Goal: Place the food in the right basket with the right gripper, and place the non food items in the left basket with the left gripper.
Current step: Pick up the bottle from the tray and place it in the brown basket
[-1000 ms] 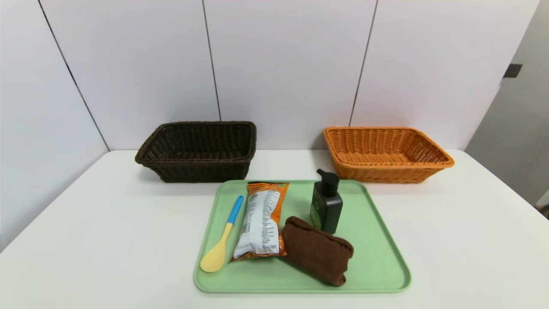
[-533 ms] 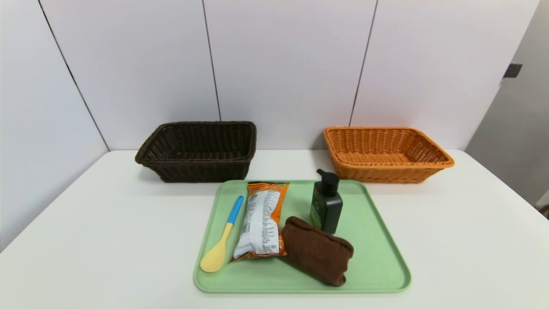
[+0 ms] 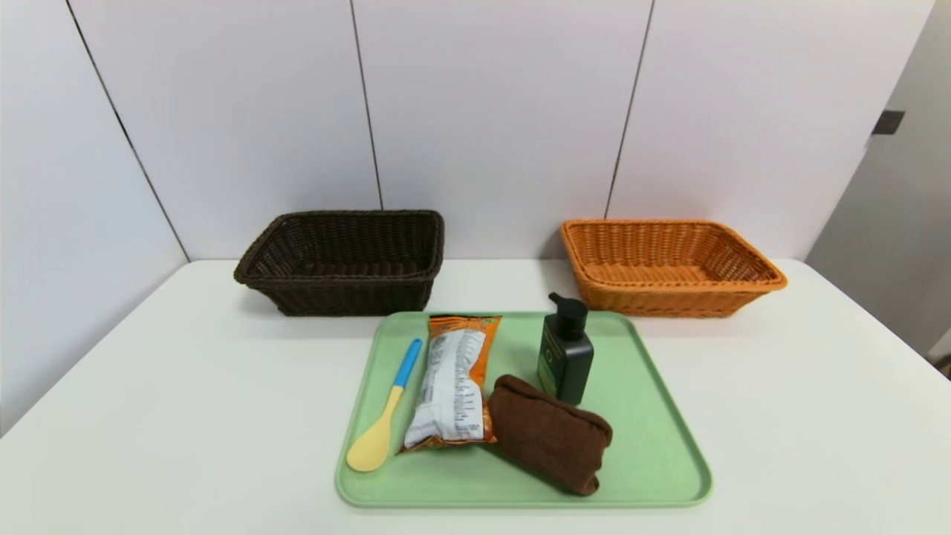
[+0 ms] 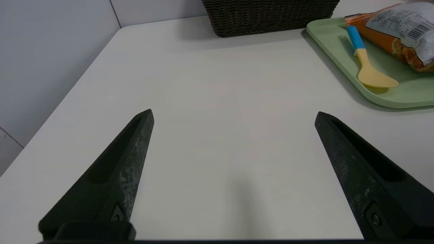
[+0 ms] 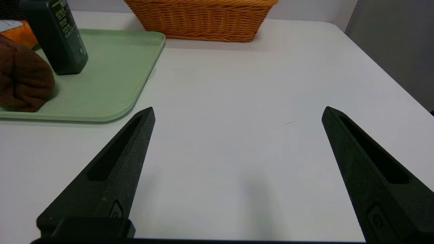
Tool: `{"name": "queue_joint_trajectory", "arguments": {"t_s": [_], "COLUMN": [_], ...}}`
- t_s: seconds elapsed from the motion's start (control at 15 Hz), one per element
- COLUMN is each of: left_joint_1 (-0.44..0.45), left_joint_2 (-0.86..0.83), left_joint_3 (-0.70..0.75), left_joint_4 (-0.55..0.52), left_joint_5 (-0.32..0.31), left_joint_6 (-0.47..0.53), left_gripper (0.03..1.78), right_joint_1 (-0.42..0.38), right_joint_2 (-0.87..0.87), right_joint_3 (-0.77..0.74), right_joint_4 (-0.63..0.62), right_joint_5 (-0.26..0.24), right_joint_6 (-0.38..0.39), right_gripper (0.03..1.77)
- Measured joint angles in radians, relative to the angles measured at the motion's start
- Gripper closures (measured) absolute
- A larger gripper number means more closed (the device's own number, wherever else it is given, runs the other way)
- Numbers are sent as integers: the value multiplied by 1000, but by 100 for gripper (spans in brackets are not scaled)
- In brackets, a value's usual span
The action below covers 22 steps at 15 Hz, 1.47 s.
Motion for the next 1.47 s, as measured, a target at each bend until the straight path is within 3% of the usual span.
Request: {"name": "queue_joint_trajectory", "arguments": {"t_s": [0.2, 0.6, 0.8, 1.07, 1.27, 1.47], "left_joint_1": [0, -1, -3, -4, -5, -10], "left_joint_2": [3, 150, 316, 553, 715, 877], "left_joint_3": [-48, -374, -486, -607, -694, -744], "left_joint_4": [62, 398, 420, 417, 405, 326], "left_joint_5": [-20, -53, -52, -66, -130, -256], "left_joint_6": [2, -4, -5, -6, -2, 13], "left_gripper": [12, 12, 12, 12, 12, 12], "right_joint_1": [0, 1, 1, 1, 1, 1], "right_joint_2": [4, 150, 292, 471, 567, 660], "right_joint_3": [-100, -446, -597, -720, -763, -814], "right_joint_4": [48, 318, 452, 530, 543, 542], "right_joint_5": [6, 9, 10, 10, 22, 66], "right_joint_6": [1, 6, 32, 65, 64, 59], "right_gripper": [10, 10, 10, 10, 10, 10]}}
